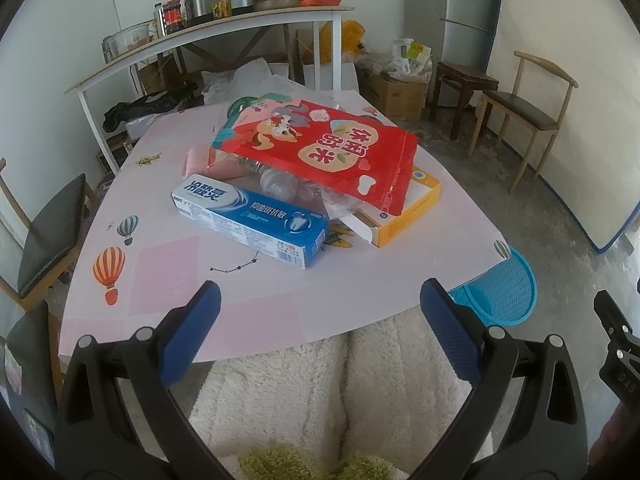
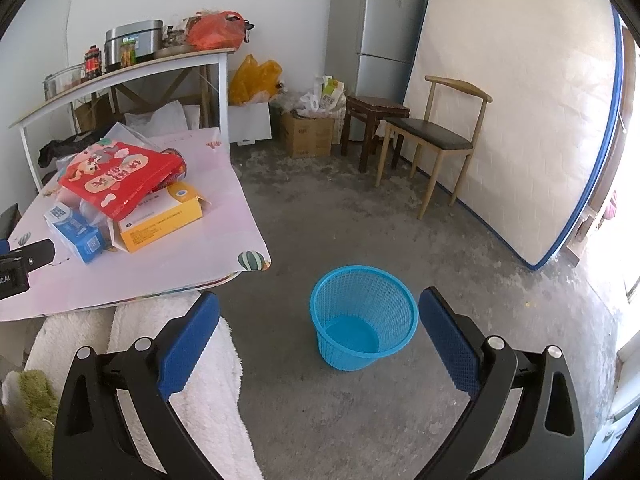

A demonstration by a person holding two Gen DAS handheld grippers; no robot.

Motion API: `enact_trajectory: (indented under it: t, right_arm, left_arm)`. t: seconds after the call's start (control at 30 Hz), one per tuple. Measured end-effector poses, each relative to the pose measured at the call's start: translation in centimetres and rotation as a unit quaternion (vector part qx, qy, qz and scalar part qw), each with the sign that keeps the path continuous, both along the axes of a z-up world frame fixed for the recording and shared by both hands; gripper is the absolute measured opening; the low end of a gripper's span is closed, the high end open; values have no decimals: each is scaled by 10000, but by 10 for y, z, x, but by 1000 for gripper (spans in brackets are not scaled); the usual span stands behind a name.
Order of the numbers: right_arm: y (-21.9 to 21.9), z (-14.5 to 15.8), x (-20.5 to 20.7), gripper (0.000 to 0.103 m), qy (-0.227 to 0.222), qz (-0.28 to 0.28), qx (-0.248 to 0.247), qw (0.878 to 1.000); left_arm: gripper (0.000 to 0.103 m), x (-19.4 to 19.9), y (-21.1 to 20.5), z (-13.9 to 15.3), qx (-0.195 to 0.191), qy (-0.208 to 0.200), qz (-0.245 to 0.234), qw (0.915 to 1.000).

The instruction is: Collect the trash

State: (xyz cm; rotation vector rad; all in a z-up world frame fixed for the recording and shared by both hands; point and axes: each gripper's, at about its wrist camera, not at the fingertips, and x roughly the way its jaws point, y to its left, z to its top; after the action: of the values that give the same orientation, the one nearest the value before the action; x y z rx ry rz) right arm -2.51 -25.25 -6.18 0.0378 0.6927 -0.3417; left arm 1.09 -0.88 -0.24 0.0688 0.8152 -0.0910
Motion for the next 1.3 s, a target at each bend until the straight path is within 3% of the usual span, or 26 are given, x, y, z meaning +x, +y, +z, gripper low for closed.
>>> enact_trajectory:
  t: [0.53,0.83,0.97,1.03,1.17,1.3]
  right_arm:
    - [0,0,0,97,3,2,11,10000]
    - [3,18,7,97,-157,25,115,9998]
    - [6,32,16,97,-610,131,449,9970]
    - [8,36,26,97,-844,431,858,9918]
    - [16,40,55,97,-857,817,1618,9797]
    - [27,41,94,97,-710,1330,2470,9572]
  left_arm:
    - [96,1,2,1,4,-1,12,10000]
    - [96,12,18,4,-125,-78,-118,9998]
    - [96,29,37,5,-293,-131,-383,9988]
    - [96,38,53,6,-503,-209,-549,9970]
    - [96,55,88,10,-1037,-548,-684,9907]
    - [96,69,113,12,-1109,-833,-608,9885]
